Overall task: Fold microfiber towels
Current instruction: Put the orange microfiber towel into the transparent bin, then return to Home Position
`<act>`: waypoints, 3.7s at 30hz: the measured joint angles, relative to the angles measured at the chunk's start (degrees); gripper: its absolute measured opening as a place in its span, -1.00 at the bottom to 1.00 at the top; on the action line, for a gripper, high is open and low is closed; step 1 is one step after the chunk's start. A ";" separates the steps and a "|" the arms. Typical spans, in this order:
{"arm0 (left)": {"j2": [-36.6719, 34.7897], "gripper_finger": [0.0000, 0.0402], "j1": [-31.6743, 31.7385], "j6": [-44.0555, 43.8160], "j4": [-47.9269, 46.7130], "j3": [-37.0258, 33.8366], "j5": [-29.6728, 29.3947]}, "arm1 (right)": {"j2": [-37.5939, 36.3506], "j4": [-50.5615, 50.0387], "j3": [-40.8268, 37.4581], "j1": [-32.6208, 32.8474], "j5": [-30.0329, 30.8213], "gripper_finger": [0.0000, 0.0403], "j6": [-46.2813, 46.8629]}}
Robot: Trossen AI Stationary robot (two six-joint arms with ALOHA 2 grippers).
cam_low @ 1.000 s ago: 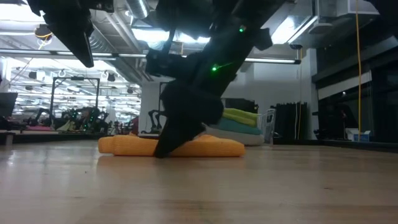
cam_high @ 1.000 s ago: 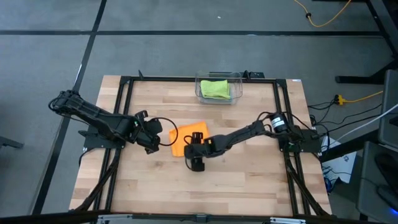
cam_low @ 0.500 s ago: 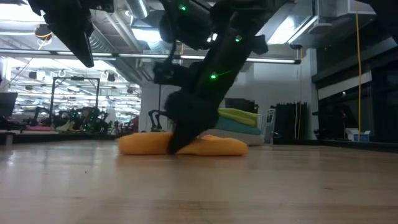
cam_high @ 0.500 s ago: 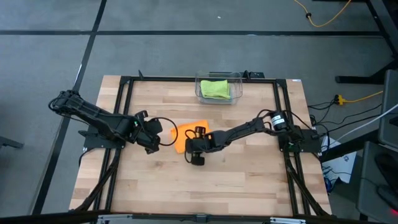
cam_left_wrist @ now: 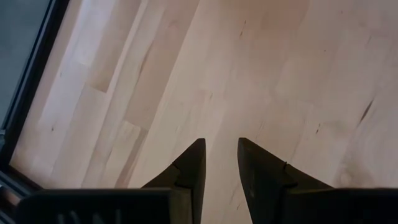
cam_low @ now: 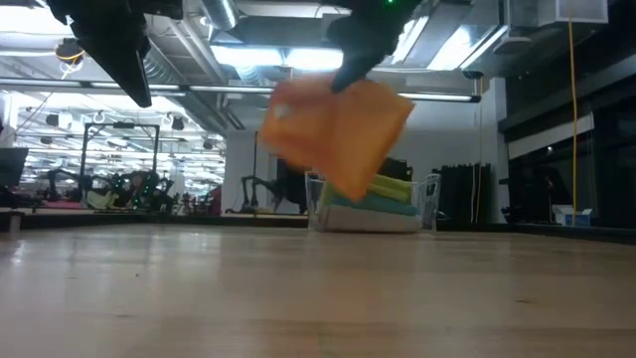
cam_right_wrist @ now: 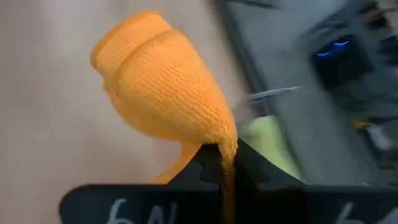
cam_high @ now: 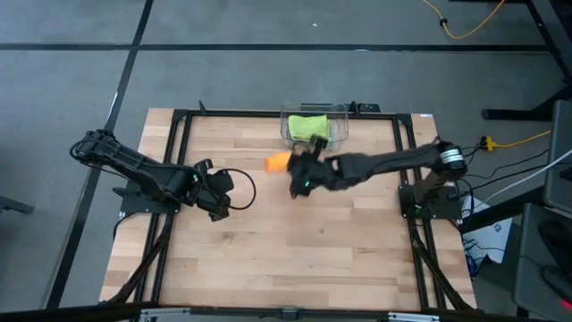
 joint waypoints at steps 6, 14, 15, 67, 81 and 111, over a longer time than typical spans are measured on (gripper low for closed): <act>0.00 -0.58 0.00 0.02 0.20 0.02 -0.11 | -6.56 4.21 -0.04 -6.58 6.96 -0.95 -11.63; 0.00 -0.58 0.02 0.06 0.45 0.02 -2.82 | -4.98 12.58 -0.02 -21.22 0.37 -0.95 -27.23; 0.00 -0.58 0.02 0.07 0.45 0.02 -3.00 | -4.35 12.46 -0.02 -22.97 -1.06 -0.95 -27.59; 0.02 -0.58 0.02 1.60 14.41 0.02 -6.78 | -1.65 14.31 -12.71 -29.91 -27.31 0.04 5.08; -0.46 -0.58 0.02 2.76 15.74 0.02 -9.81 | -9.79 18.05 -13.92 -32.08 -28.24 0.04 5.87; -49.89 -0.88 5.32 35.37 70.03 -47.99 6.67 | -58.97 69.31 -74.79 -0.97 -23.60 0.04 7.63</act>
